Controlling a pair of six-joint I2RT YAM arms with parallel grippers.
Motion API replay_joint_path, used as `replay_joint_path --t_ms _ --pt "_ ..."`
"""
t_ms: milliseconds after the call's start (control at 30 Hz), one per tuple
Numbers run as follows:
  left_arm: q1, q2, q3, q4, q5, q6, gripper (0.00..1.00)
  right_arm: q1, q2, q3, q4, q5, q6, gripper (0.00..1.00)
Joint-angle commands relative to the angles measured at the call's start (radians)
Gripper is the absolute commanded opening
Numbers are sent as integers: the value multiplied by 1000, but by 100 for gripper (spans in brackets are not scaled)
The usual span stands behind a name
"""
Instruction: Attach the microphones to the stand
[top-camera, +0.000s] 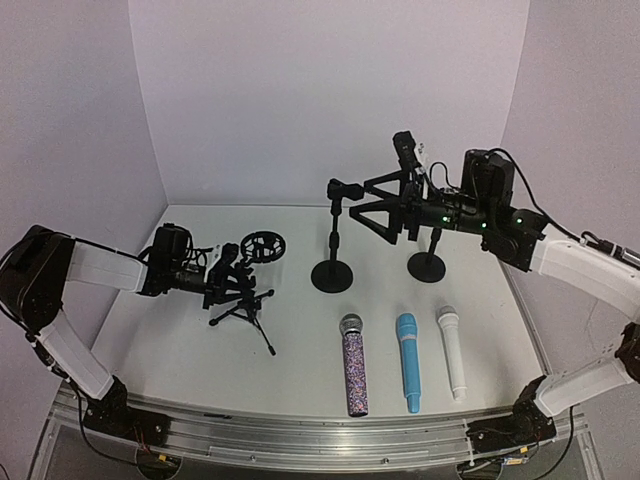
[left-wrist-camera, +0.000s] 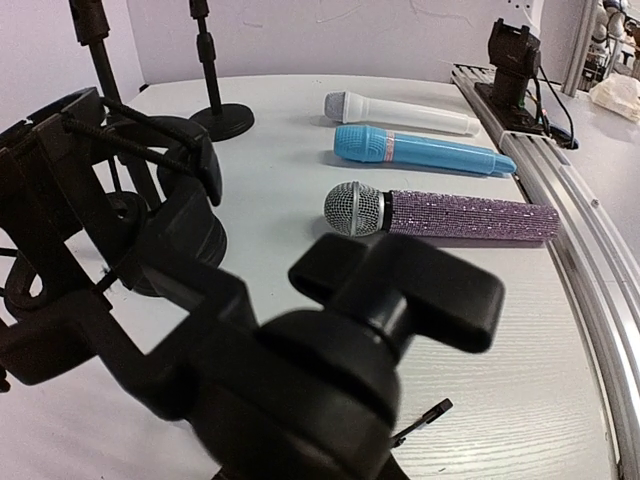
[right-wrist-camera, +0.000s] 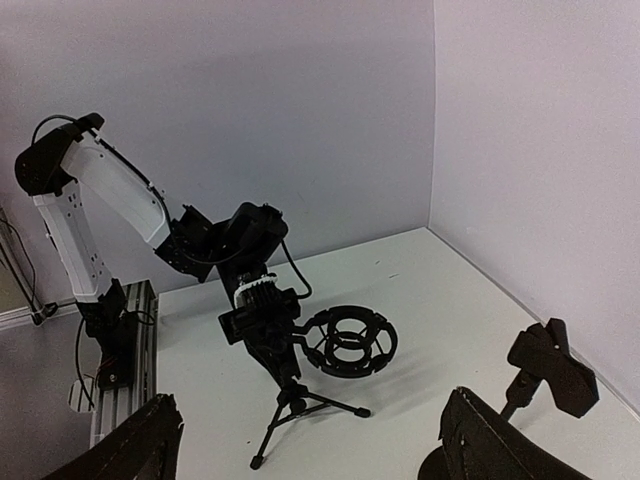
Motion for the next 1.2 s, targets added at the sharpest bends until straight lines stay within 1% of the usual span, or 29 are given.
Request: replay_joint_path --t_ms 0,200,333,433,567,733,767,800,900,1000,1100,1167 --pt "-1 32 52 -97 -13 193 0 17 21 40 18 -1 -18 88" --pt "-1 53 76 -114 -35 190 0 25 50 41 30 -3 -17 88" --pt "-2 68 100 -141 -43 179 6 28 60 45 37 -4 -18 88" --pt "0 87 141 -203 -50 151 8 28 62 46 41 -4 -20 88" --pt "0 104 168 -315 -47 194 7 30 62 43 43 1 -24 89" --pt "2 125 183 -334 -64 187 10 30 63 41 44 4 -27 89" --pt "2 127 186 -335 -61 185 14 30 64 41 44 4 -27 89" --pt "3 128 190 -338 -56 183 21 30 66 42 44 4 -28 89" --pt "3 125 208 -367 -40 190 48 30 70 46 46 2 -28 90" --pt "7 113 242 -448 -30 244 65 30 74 49 46 -1 -28 90" --pt "27 106 288 -544 -32 290 72 30 77 52 46 -5 -26 90" --pt "53 91 314 -583 -32 292 75 30 78 52 47 -8 -23 90"
